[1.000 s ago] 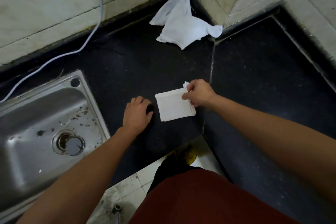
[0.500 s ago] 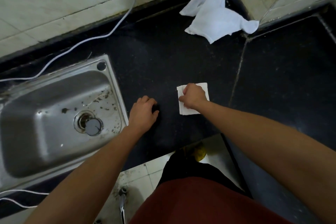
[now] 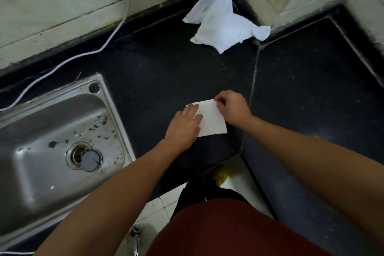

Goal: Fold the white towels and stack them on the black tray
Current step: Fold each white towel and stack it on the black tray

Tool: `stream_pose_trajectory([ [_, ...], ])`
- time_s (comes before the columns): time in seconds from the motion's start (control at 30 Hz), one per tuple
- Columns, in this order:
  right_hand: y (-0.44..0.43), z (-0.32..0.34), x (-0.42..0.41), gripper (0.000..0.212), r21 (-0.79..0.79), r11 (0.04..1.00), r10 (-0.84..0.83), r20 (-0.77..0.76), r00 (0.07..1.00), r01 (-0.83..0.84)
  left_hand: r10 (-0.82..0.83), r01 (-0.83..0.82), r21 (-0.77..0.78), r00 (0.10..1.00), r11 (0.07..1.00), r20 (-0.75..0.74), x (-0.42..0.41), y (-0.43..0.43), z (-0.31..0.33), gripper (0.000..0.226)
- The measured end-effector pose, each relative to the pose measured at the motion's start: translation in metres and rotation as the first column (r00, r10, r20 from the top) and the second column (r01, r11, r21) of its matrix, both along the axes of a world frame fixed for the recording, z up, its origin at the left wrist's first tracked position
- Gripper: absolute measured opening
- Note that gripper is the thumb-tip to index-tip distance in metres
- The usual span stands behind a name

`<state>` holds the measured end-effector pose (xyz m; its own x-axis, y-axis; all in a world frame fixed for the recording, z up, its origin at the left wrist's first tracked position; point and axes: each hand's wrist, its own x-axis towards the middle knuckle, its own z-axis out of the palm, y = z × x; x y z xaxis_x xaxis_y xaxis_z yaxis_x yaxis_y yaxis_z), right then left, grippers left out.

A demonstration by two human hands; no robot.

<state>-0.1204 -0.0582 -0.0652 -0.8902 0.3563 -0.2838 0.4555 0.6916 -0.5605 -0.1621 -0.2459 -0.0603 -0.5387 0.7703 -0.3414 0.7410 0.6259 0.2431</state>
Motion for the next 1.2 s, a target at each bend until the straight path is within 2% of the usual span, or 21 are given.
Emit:
stream_pose_trajectory([
  [0.13,0.001,-0.008,0.003,0.034,0.044,0.98,0.188,0.151,0.971,-0.196,-0.006,0.009,-0.129,1.0,0.992,0.022,-0.004,0.0,-0.01,0.057],
  [0.27,0.005,-0.006,0.01,0.042,0.095,0.953,0.266,0.183,0.946,-0.286,-0.002,0.007,-0.118,0.999,0.993,0.043,-0.006,-0.002,-0.011,0.061],
  [0.4,-0.002,0.0,0.041,0.029,0.204,0.91,0.35,0.086,0.933,-0.36,0.016,-0.009,-0.11,0.998,0.994,0.063,-0.006,-0.004,-0.012,0.062],
  [0.47,-0.007,-0.004,0.062,0.023,0.204,0.88,0.42,0.087,0.903,-0.429,0.018,-0.012,-0.108,0.998,0.994,0.056,-0.006,-0.004,-0.013,0.062],
  [0.63,0.001,-0.018,0.093,0.025,0.163,0.91,0.371,0.088,0.924,-0.381,0.014,-0.009,-0.092,0.999,0.996,0.053,-0.005,-0.005,-0.014,0.062],
  [0.73,0.003,-0.015,0.093,0.027,0.143,0.902,0.393,0.122,0.912,-0.408,0.011,-0.006,-0.091,0.998,0.996,0.057,-0.006,-0.005,-0.015,0.062],
  [0.83,0.006,-0.005,0.071,0.023,0.112,0.951,0.274,0.13,0.953,-0.288,0.032,-0.028,-0.053,0.997,0.998,0.073,-0.01,-0.002,-0.013,0.055],
  [0.9,0.009,0.001,0.045,0.023,0.064,0.996,0.06,0.098,0.993,-0.066,0.132,-0.137,0.059,0.988,0.989,0.075,-0.019,0.002,-0.011,0.045],
  [0.97,0.011,0.005,0.018,0.03,-0.005,0.991,-0.135,0.098,0.986,0.136,0.268,-0.279,0.155,0.959,0.948,0.09,-0.031,0.011,-0.009,0.036],
  [1.0,0.012,0.006,0.006,0.037,-0.024,0.983,-0.18,0.122,0.976,0.184,0.303,-0.315,0.159,0.948,0.936,0.095,-0.039,0.016,-0.008,0.034],
  [1.1,0.012,0.001,-0.018,0.044,-0.038,0.978,-0.19,0.256,0.948,0.206,0.295,-0.302,0.076,0.951,0.95,0.095,-0.056,0.032,-0.006,0.037],
  [1.2,0.012,-0.006,-0.021,0.031,-0.177,0.949,-0.193,0.325,0.926,0.26,0.23,-0.234,0.025,0.967,0.972,0.109,-0.064,0.043,-0.008,0.046],
])
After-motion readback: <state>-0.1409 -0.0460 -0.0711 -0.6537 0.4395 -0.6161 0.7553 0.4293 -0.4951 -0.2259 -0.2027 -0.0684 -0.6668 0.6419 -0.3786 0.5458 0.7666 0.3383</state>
